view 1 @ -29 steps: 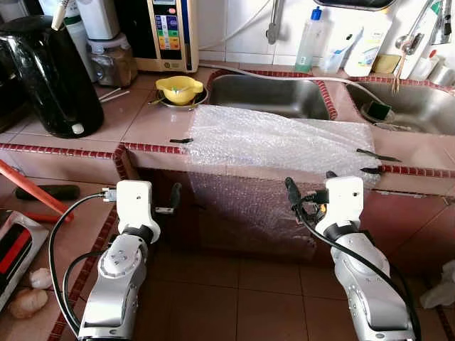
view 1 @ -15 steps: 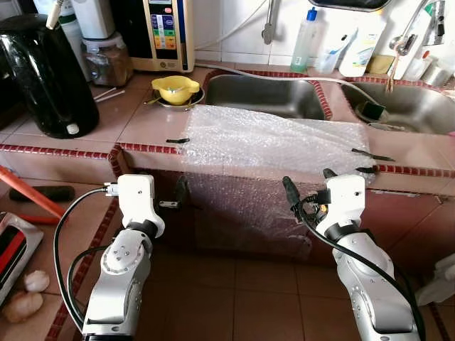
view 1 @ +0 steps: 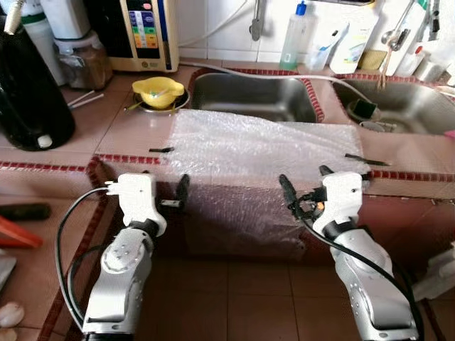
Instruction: Kitchen organization
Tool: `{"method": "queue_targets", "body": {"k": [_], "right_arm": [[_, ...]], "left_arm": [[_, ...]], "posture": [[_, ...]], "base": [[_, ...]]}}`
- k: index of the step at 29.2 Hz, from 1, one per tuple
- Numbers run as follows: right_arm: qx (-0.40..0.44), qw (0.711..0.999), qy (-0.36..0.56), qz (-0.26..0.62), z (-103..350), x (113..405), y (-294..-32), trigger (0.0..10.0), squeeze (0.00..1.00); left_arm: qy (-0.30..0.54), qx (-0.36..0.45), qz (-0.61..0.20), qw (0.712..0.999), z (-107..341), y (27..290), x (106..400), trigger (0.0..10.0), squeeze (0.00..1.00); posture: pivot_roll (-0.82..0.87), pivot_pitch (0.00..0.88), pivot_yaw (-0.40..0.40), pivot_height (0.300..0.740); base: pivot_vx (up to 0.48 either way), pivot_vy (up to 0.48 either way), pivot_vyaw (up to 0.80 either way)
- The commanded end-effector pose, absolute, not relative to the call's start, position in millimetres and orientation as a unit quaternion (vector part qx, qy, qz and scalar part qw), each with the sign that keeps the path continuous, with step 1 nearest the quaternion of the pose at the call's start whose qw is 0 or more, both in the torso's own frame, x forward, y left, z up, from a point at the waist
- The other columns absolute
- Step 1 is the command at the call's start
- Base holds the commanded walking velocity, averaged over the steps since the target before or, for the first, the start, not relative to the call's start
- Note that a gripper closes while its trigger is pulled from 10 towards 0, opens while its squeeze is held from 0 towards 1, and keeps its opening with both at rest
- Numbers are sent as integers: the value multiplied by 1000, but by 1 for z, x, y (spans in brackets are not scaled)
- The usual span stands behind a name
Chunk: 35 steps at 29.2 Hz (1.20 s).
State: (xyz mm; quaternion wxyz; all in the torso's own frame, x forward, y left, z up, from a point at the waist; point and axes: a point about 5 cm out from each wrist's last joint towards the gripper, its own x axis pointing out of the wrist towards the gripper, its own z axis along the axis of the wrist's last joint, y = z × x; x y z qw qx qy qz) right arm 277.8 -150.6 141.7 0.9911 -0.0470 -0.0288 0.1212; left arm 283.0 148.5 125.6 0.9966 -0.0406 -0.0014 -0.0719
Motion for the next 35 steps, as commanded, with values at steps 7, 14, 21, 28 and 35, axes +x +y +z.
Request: {"method": "queue_targets", "body": {"k": [7,14,21,28,35], "right_arm": [[-76,988,-64,122,155,277,-151,10000,0],[-75,987,-68,124,159,278,-149,10000,0],[-77,987,-67,126,157,278,-148,10000,0],[-75,988,-63,118,155,276,-150,10000,0],[-29,995,-53,85,152,277,-156,10000,0]], "left_arm": [[-9,-35,-82,996,129,144,284,10000,0],[-16,-29,-83,996,132,144,284,10000,0],[-16,-29,-80,996,132,145,283,10000,0],[-12,-27,-79,996,130,143,284,10000,0],[1,-24,-103,994,128,138,283,10000,0]], "posture": [[48,0,-10,740],[50,0,-11,740],[52,0,-11,740],[47,0,-8,740],[62,0,14,740]], "base": [[332,0,0],[330,0,0],[320,0,0],[39,0,0],[0,0,0]]}}
